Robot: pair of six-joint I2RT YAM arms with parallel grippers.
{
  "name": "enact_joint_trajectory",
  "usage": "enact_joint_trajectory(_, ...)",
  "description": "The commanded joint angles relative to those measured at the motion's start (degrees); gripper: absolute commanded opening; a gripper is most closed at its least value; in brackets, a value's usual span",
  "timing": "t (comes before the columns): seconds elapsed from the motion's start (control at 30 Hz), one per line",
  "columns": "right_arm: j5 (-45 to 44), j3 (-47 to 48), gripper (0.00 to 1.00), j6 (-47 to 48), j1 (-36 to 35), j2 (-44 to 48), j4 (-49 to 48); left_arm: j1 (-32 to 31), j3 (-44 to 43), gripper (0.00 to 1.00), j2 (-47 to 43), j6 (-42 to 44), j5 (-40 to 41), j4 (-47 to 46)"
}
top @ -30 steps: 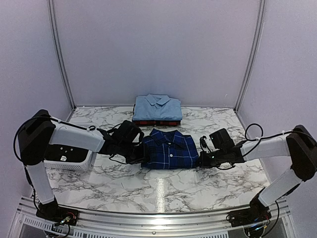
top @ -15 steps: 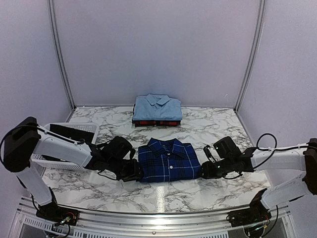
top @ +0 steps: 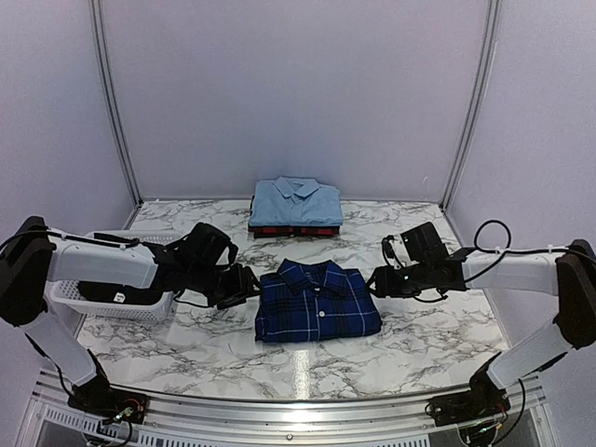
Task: Fold and stack the long sleeve shirts
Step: Adjust the square-folded shirt at the center of the board.
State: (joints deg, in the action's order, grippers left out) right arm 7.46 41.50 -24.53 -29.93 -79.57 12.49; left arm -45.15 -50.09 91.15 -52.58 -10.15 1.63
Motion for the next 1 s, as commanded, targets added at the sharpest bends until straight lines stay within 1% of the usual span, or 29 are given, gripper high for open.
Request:
enact_joint_trajectory(0.0,2.9,3.6,0.59,3.2,2.0,-5.1,-6.9,2.8,-3.9,0.62,4.8,3.3,-2.6,-2.7)
enact_joint_trajectory(0.13,4.1,6.1,0.57,3.6,3.3,-10.0,-10.0,4.7,-6.6,0.58,10.5,3.2,-3.7,-6.3)
enact_joint_trajectory(0.33,5.7,7.6,0.55,3.3,4.1,-16.0,-15.4,5.5,-10.8,0.47,15.9,3.1,-3.2,-9.7)
enact_joint_trajectory(0.43,6.5,8.2,0.53,2.9,4.1,-18.4,-16.6,5.5,-12.7,0.34,17.6,2.6,-4.9,-12.0)
enact_joint_trajectory(0.5,6.8,8.1,0.51,2.6,4.1,-19.3,-17.4,5.3,-13.7,0.21,17.5,2.6,-5.4,-12.1)
enact_joint_trajectory(0.53,6.7,8.1,0.49,2.6,4.1,-19.6,-17.6,5.2,-13.9,0.15,17.0,2.6,-5.4,-12.0)
enact_joint_trajectory(0.6,6.6,8.2,0.44,2.6,4.1,-20.0,-17.7,4.8,-14.1,0.07,15.0,3.4,-4.3,-11.5)
enact_joint_trajectory(0.63,6.6,8.2,0.41,2.7,4.1,-20.2,-17.8,4.4,-14.2,0.04,13.8,3.9,-3.4,-10.9)
enact_joint_trajectory(0.7,6.4,8.2,0.32,2.8,4.1,-20.3,-17.7,3.4,-14.6,0.0,11.5,5.2,-1.8,-9.2)
enact_joint_trajectory(0.83,4.9,7.9,0.12,3.0,4.1,-19.3,-17.1,0.7,-15.8,0.0,8.5,7.6,3.8,-5.0)
enact_joint_trajectory(0.97,0.2,6.7,0.05,2.1,4.1,-16.8,-15.8,0.8,-15.2,0.0,8.3,7.2,9.6,-2.0)
